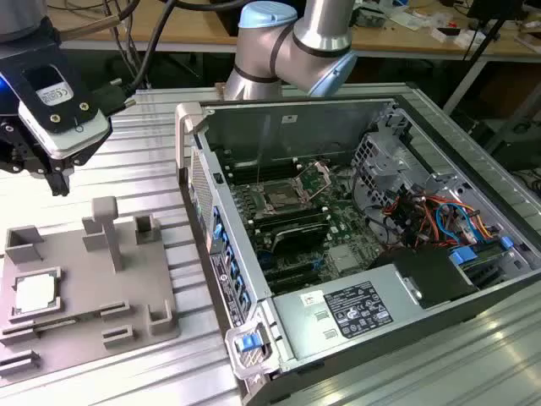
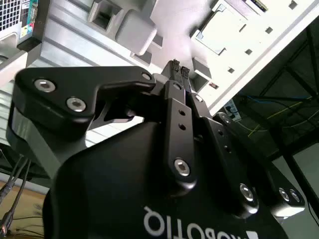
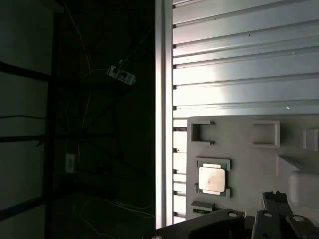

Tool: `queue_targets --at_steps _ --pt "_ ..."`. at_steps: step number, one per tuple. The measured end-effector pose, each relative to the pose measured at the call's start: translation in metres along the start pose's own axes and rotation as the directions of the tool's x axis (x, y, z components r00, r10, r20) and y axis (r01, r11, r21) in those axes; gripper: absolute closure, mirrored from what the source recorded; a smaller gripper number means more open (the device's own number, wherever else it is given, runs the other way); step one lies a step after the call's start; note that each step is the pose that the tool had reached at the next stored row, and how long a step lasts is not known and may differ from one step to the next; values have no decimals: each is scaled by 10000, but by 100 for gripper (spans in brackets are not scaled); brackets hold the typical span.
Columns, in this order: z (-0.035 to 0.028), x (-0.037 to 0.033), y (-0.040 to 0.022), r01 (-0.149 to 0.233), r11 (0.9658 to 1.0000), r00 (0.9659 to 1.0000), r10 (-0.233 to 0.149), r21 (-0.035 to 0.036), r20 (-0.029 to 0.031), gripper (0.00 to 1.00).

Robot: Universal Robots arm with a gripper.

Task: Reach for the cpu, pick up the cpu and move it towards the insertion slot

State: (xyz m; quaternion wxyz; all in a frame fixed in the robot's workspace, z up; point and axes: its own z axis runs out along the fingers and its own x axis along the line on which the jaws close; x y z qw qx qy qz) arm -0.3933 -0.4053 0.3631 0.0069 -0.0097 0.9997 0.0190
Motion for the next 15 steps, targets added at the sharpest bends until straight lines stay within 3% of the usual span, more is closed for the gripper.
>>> queue_targets --at_steps 7,15 --pt "-1 17 1 -2 10000 10000 2 1 7 89" --pt "-1 122 2 0 10000 10000 0 0 8 89"
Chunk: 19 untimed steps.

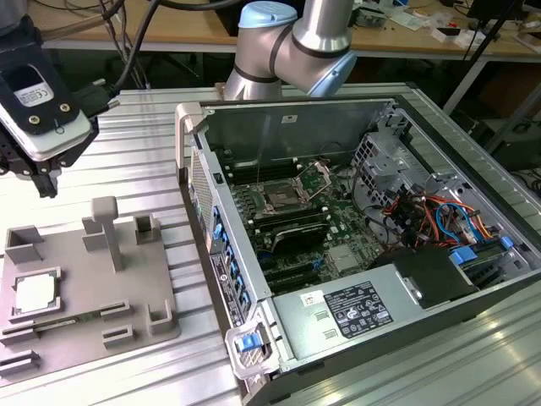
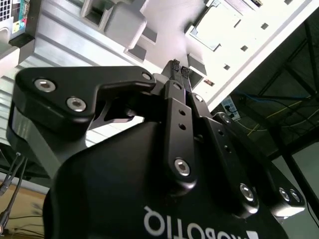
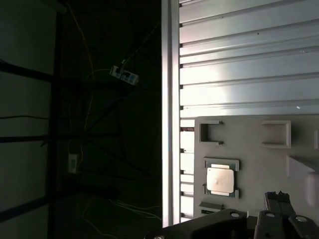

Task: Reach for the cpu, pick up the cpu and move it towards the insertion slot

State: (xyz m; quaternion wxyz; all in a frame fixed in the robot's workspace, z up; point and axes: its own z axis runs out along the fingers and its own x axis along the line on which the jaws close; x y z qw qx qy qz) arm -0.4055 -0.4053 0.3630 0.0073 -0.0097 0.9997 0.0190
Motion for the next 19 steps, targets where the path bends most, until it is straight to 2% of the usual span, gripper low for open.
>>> queue_targets --at_steps 2,6,8,11,13,14,15,16,17,18,19 --pt "-1 92 2 0 10000 10000 0 0 0 89" --pt "2 198 4 0 10000 10000 0 0 -1 89" --pt "14 310 6 -1 10000 10000 1 -1 -6 89" --pt "43 424 6 0 10000 10000 0 -1 -6 89" --pt "62 449 -1 0 10000 10000 0 0 -6 89" --pt "68 450 -5 -1 10000 10000 1 -1 -6 83" --pt "67 451 -6 -2 10000 10000 2 0 -9 83" --pt "68 450 -7 -1 10000 10000 1 0 -7 76" --pt "68 450 -7 0 10000 10000 0 0 -7 64" --pt "68 450 -7 0 10000 10000 0 0 -7 64" --pt "68 450 -7 -1 10000 10000 1 0 -8 58"
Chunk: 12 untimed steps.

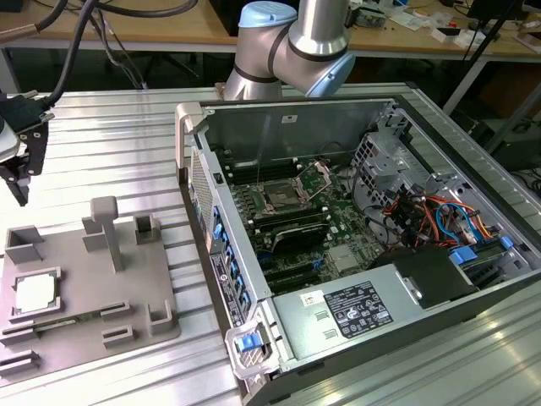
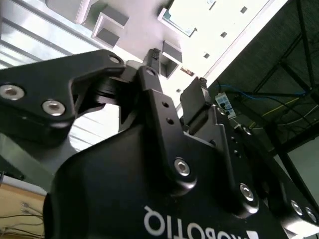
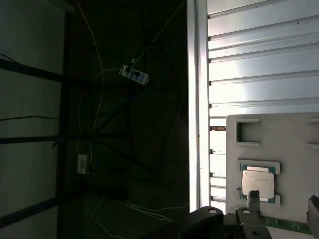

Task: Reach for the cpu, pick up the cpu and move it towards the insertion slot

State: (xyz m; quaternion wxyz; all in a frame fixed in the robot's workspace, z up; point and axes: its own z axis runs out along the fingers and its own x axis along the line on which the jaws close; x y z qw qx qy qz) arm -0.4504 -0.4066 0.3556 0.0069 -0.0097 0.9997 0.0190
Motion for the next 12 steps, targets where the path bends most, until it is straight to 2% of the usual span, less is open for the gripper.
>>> queue_targets --at_steps 1,3,12 --pt "0 0 0 0 10000 10000 0 0 0 46" --pt "0 0 -1 0 10000 10000 0 0 0 34" --pt "0 0 -6 0 10000 10000 0 0 0 34"
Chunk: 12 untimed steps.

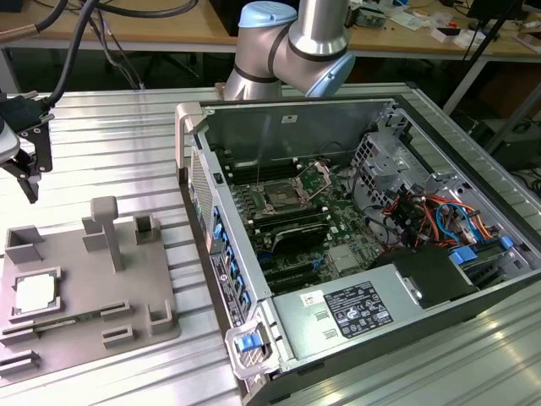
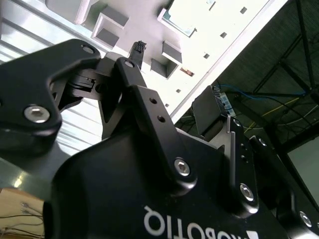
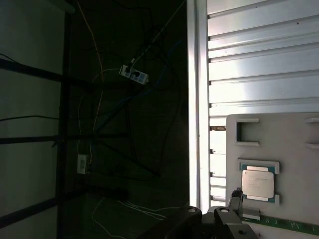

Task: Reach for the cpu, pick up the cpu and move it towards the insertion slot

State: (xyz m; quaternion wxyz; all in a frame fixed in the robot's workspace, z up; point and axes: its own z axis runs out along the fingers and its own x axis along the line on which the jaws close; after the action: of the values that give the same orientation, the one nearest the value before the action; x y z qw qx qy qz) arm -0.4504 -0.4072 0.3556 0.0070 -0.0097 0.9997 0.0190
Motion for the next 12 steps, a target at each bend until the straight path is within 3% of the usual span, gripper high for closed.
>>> queue_targets --at_steps 8,12 --pt "0 0 -1 0 10000 10000 0 0 0 34" --pt "64 1 -10 1 10000 10000 -1 35 -7 34"
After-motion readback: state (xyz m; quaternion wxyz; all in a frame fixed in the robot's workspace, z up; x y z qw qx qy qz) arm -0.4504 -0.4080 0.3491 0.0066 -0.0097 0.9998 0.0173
